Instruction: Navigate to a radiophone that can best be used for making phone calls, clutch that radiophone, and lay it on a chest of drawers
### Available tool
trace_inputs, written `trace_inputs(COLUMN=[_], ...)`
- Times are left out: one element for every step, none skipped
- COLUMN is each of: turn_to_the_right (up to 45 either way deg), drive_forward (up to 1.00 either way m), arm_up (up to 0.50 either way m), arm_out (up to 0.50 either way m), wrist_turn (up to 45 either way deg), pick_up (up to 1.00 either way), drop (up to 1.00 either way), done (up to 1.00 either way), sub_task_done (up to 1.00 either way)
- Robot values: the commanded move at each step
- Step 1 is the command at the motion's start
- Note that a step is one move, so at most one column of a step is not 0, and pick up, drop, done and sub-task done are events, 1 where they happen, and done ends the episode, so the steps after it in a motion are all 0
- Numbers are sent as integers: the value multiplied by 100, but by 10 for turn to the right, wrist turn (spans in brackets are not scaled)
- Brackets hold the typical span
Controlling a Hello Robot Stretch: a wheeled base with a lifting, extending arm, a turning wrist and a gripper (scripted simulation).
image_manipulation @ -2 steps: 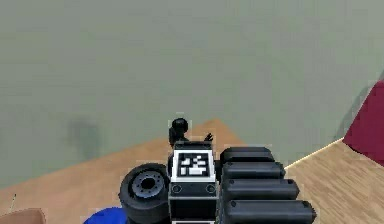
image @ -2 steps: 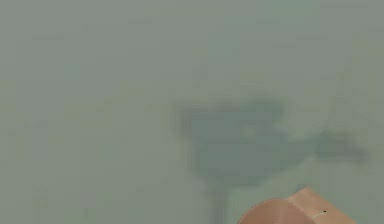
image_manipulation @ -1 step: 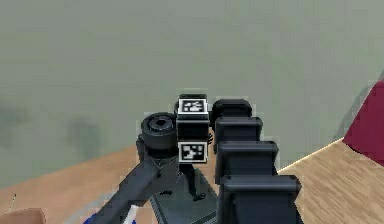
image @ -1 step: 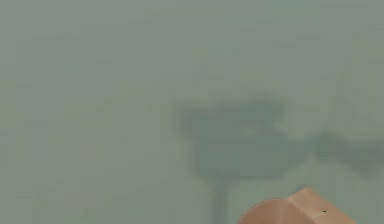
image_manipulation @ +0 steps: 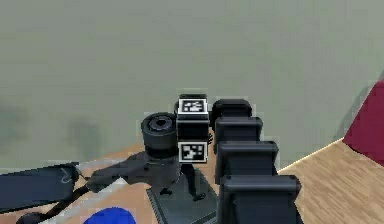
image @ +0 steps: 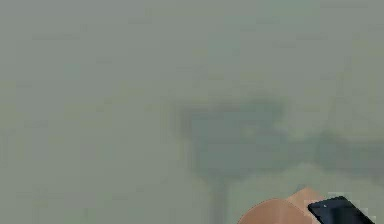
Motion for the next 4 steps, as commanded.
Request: trace_inputs(turn_to_the_right=[0,0,0,0], drive_forward=[0,0,0,0], arm_up=[0,0,-26,0], arm_out=[0,0,0,0], wrist_turn=[450,180,0,0], pick_up=[0,0,0,0], drop=[0,0,0,100], done=[0,0,0,0], sub_task_done=[0,0,0,0])
